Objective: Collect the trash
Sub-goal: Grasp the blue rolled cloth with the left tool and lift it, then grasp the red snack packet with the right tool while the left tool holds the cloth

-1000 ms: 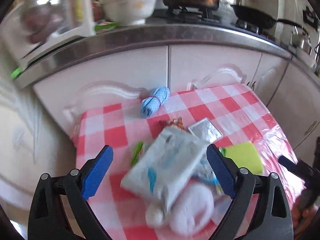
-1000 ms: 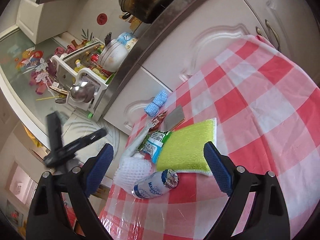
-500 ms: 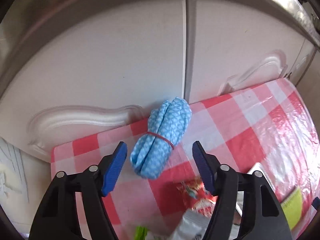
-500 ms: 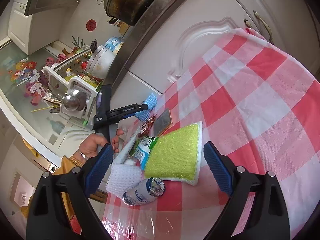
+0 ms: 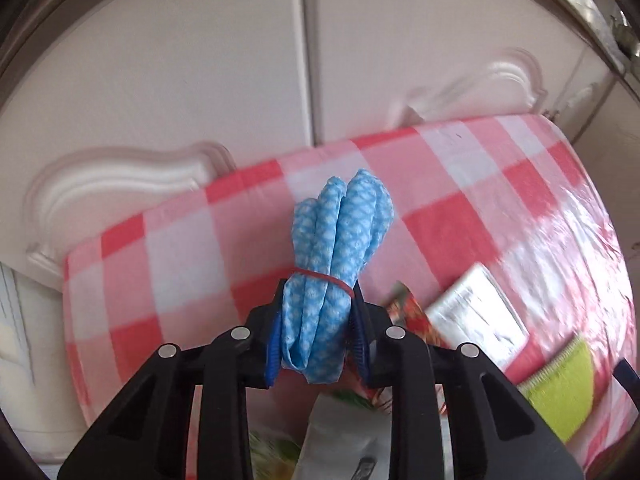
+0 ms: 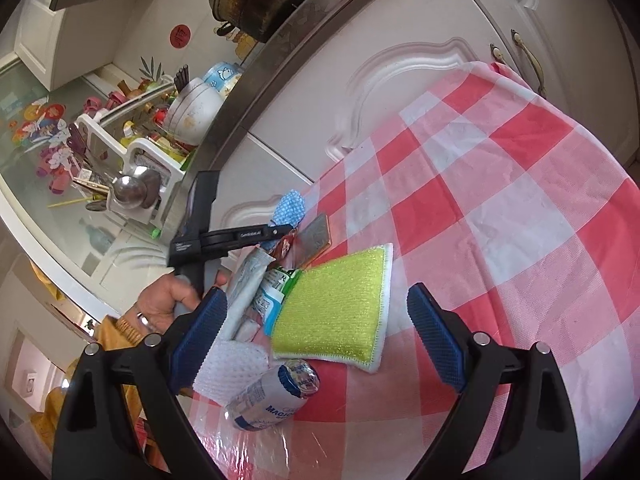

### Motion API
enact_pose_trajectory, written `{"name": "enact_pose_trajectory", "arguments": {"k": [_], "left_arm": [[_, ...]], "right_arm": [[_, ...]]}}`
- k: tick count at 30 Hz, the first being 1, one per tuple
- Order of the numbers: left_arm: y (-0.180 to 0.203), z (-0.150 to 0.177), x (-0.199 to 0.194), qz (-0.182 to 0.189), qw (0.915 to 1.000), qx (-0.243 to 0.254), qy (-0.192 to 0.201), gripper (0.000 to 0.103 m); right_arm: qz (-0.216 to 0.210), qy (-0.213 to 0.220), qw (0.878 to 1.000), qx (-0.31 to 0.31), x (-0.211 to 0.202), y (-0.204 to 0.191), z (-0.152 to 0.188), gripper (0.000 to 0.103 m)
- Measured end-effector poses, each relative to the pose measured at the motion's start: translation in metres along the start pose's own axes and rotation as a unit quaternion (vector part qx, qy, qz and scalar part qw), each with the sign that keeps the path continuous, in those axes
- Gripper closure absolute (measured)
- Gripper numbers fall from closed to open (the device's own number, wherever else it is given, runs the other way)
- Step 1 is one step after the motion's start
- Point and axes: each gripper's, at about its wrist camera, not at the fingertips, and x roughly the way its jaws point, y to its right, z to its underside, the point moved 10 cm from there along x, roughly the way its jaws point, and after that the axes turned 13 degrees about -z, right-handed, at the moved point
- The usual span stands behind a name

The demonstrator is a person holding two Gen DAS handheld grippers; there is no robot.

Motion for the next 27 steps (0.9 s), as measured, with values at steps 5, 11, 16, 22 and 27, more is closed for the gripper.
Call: {"name": "enact_pose_trajectory", "arguments": {"k": [5, 11, 16, 22, 27], "left_arm": [[0.018, 0.035, -0.023, 0.036, 0.9993, -0.005, -0.005, 0.074], [0.055, 0.08, -0.053, 0.075, 0.9971, 0.007, -0.009, 0.074], [0.087, 0.106, -0.073, 0.099, 0.995, 0.015, -0.006, 0.074], [0.093, 0.104, -0.088, 0.096, 0.995, -0.02, 0.02, 0.075], [0.078, 0.102, -0.113, 0.091, 0.9928, -0.055, 0.056, 0.075]], "right_arm": [[0.02, -0.014, 0.999, -0.026, -0.005, -0.003, -0.001, 0.011], [0.032, -0.032, 0.998, -0.036, -0.012, 0.001, 0.003, 0.011], [0.029, -0.043, 0.998, -0.038, -0.015, 0.0, 0.008, 0.011], [0.041, -0.06, 0.993, -0.097, -0.01, -0.019, 0.016, 0.011], [0.065, -0.103, 0.978, -0.172, 0.009, -0.037, 0.033, 0.021]]}}
